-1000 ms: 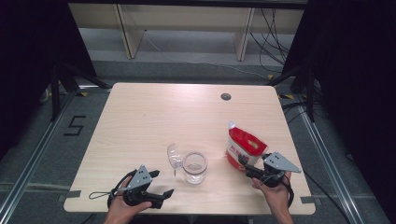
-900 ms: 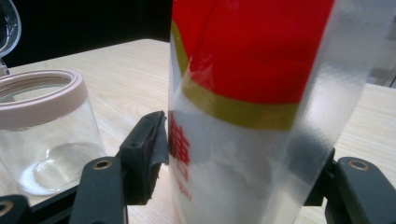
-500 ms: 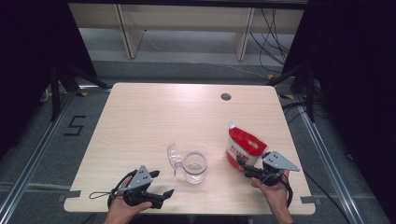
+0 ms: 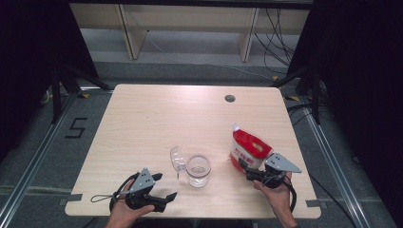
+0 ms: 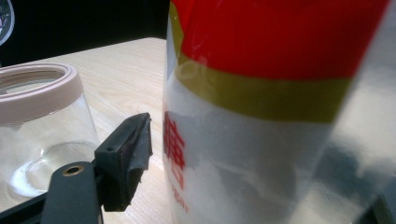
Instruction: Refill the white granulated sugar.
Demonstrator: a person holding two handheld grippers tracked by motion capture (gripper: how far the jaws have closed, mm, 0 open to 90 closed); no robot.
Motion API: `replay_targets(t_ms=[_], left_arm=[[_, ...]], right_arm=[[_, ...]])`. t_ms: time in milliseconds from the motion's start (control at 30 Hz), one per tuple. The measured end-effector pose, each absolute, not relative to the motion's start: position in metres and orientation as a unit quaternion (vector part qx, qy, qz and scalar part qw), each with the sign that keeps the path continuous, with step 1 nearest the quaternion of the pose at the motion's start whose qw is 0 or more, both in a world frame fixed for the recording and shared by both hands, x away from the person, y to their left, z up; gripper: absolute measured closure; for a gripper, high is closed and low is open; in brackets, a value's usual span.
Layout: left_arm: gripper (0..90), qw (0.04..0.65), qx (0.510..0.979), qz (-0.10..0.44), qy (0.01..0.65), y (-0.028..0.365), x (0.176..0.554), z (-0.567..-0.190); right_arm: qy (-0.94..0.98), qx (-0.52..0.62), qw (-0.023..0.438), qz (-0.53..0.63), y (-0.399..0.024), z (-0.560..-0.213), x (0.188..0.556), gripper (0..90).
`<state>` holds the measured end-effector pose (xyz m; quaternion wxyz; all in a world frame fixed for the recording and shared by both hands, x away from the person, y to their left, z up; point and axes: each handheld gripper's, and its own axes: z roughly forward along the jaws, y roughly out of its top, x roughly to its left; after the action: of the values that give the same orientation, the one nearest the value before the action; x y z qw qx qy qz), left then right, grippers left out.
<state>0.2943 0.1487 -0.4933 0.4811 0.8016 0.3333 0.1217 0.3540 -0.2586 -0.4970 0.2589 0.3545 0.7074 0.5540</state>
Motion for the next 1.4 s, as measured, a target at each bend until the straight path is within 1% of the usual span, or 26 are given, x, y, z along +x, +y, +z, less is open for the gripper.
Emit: replay_targets(t_ms=[33, 100, 267, 400, 667, 700, 733, 767, 867, 900, 933, 1000, 1100, 1267, 1400], left_arm=[[15.4, 0.482, 0.804, 0.126, 0.326, 0.149, 0.296, -0.493], [15.3, 0.479, 0.801, 0.122, 0.338, 0.149, 0.296, -0.493], [15.3, 0.478, 0.800, 0.125, 0.341, 0.151, 0.298, -0.492], [15.3, 0.477, 0.799, 0.124, 0.344, 0.152, 0.298, -0.493], [15.4, 0.475, 0.801, 0.126, 0.342, 0.151, 0.297, -0.493], [15.3, 0.476, 0.802, 0.121, 0.339, 0.150, 0.297, -0.494], [15.3, 0.476, 0.802, 0.121, 0.339, 0.150, 0.297, -0.494], [15.3, 0.475, 0.804, 0.121, 0.337, 0.150, 0.297, -0.494], [15.3, 0.476, 0.803, 0.121, 0.337, 0.150, 0.297, -0.494], [15.3, 0.483, 0.796, 0.123, 0.342, 0.149, 0.296, -0.495], [15.4, 0.483, 0.796, 0.123, 0.342, 0.149, 0.296, -0.495], [15.3, 0.477, 0.802, 0.123, 0.339, 0.149, 0.296, -0.493], [15.3, 0.475, 0.804, 0.122, 0.336, 0.149, 0.295, -0.493], [15.3, 0.477, 0.804, 0.119, 0.334, 0.150, 0.296, -0.493], [15.3, 0.478, 0.805, 0.117, 0.331, 0.149, 0.295, -0.493]], right_arm=[[0.709, 0.361, 0.259, 0.548, -0.258, -0.497, 0.353, 25.4], [0.711, 0.357, 0.260, 0.547, -0.259, -0.497, 0.354, 25.3], [0.709, 0.357, 0.259, 0.551, -0.258, -0.499, 0.356, 25.2], [0.710, 0.346, 0.269, 0.552, -0.259, -0.500, 0.359, 25.9], [0.712, 0.341, 0.267, 0.554, -0.259, -0.502, 0.360, 26.1], [0.709, 0.340, 0.276, 0.553, -0.259, -0.504, 0.361, 26.2], [0.709, 0.340, 0.276, 0.553, -0.259, -0.504, 0.361, 26.2], [0.719, 0.333, 0.263, 0.550, -0.260, -0.504, 0.362, 26.2], [0.717, 0.344, 0.264, 0.546, -0.259, -0.505, 0.361, 26.6], [0.716, 0.344, 0.259, 0.549, -0.258, -0.506, 0.360, 26.7], [0.721, 0.331, 0.263, 0.549, -0.259, -0.507, 0.363, 27.1], [0.712, 0.344, 0.266, 0.552, -0.258, -0.508, 0.361, 28.6], [0.717, 0.341, 0.254, 0.552, -0.259, -0.514, 0.365, 28.3], [0.711, 0.344, 0.259, 0.555, -0.258, -0.516, 0.366, 27.8], [0.711, 0.346, 0.253, 0.557, -0.258, -0.516, 0.366, 28.3]])
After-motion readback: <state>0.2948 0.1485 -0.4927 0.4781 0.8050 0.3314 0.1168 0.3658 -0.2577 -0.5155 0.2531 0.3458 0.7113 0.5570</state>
